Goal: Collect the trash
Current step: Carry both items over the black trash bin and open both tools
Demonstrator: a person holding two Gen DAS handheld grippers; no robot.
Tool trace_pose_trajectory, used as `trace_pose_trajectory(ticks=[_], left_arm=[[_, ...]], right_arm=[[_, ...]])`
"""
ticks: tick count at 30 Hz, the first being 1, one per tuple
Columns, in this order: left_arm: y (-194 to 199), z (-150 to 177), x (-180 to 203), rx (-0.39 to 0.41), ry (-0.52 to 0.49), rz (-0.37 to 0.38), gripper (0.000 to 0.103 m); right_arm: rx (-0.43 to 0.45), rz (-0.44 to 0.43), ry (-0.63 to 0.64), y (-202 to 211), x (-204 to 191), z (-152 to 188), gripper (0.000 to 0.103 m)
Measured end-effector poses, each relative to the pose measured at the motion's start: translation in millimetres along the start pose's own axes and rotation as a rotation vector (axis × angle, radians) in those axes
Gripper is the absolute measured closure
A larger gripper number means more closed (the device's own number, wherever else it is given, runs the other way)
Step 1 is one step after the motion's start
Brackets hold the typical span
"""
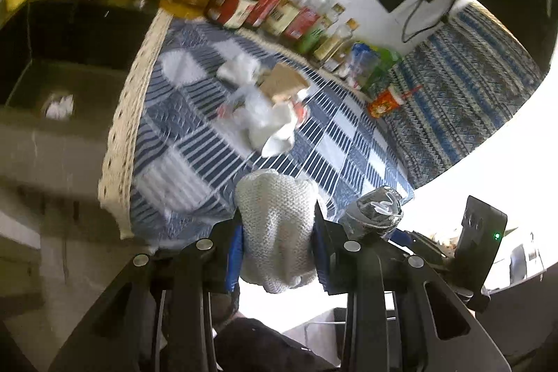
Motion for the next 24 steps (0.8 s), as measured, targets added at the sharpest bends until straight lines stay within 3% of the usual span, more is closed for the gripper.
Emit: trace_pose_trajectory(ticks=[12,24], left_arm=[[-51.7,67.6,-40.4,-0.171,0.12,-0.009,0.071],[-116.4,140.0,-84.5,-0.342,0.222,-0.082,0.071]], right_arm=[[-0.171,-0.041,-0.042,-56.9,-5.2,56.9,0.045],[-0.325,-0.056,-0.128,-105.6,13.6,127.9,0.045]])
Point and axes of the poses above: each gripper's, at about its wrist camera, not at the fingertips, and y roughly against the way its jaws point, x to its right, z to its underside, the point moved 8 cm from there along -y, roughly the way its jaws point, and after that the axes turned 10 degrees about -z, right-handed, at the moved point
